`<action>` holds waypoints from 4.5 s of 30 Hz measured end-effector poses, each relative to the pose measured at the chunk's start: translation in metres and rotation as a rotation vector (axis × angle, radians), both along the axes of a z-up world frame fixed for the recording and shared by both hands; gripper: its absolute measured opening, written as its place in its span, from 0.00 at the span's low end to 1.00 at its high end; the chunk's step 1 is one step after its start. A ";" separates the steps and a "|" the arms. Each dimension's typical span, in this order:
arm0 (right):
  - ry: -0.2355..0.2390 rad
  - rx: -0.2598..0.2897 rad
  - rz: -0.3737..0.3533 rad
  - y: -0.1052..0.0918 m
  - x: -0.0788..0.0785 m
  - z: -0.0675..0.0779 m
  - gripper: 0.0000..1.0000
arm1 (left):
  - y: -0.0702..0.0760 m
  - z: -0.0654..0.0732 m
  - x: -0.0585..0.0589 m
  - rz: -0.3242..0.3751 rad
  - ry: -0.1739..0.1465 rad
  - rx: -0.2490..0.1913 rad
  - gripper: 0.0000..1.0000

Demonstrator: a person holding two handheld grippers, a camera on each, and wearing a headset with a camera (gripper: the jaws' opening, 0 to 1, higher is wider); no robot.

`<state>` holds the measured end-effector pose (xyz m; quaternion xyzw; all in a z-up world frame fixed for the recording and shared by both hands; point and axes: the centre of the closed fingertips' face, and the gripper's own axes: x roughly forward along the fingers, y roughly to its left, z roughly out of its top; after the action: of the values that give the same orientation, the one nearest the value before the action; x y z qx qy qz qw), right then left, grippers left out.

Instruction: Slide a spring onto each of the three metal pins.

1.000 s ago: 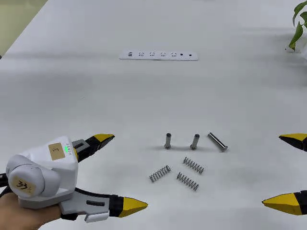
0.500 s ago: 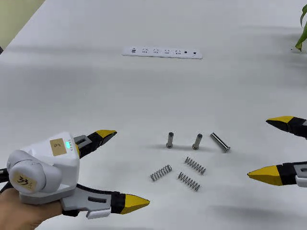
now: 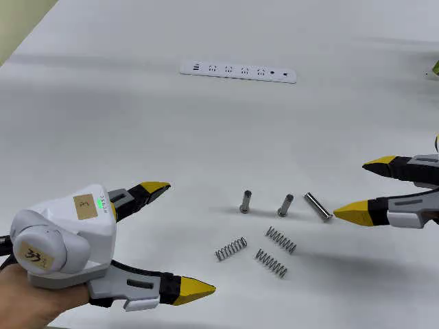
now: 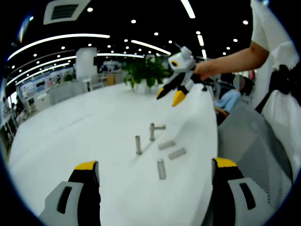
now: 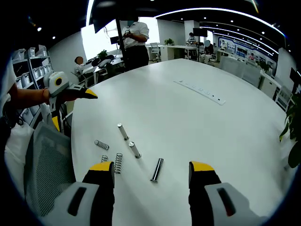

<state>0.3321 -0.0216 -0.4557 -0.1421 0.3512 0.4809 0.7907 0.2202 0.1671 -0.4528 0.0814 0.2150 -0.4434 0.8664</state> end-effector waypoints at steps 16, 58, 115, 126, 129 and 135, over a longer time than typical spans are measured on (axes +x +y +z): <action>0.117 -0.175 -0.043 0.018 0.026 -0.040 0.32 | 0.000 -0.005 0.003 0.009 0.014 -0.023 1.00; 0.229 -0.381 -0.079 0.026 0.024 -0.097 0.14 | -0.006 -0.017 0.002 -0.035 0.041 -0.019 1.00; 0.144 -0.313 -0.070 0.024 0.009 -0.066 0.09 | -0.014 -0.013 0.001 -0.059 0.039 -0.020 1.00; 0.121 -0.282 -0.084 0.020 0.008 -0.058 0.09 | -0.015 -0.014 -0.001 -0.060 0.045 -0.017 1.00; 0.117 -0.275 -0.089 0.018 0.008 -0.056 0.09 | -0.015 -0.014 -0.002 -0.061 0.045 -0.016 1.00; 0.105 -0.259 -0.100 0.014 0.007 -0.054 0.09 | -0.015 -0.014 -0.002 -0.063 0.043 -0.013 1.00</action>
<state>0.3395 -0.0073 -0.5097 -0.1999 0.4581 0.3983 0.7691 0.2180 0.1516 -0.4665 0.0730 0.2281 -0.4735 0.8476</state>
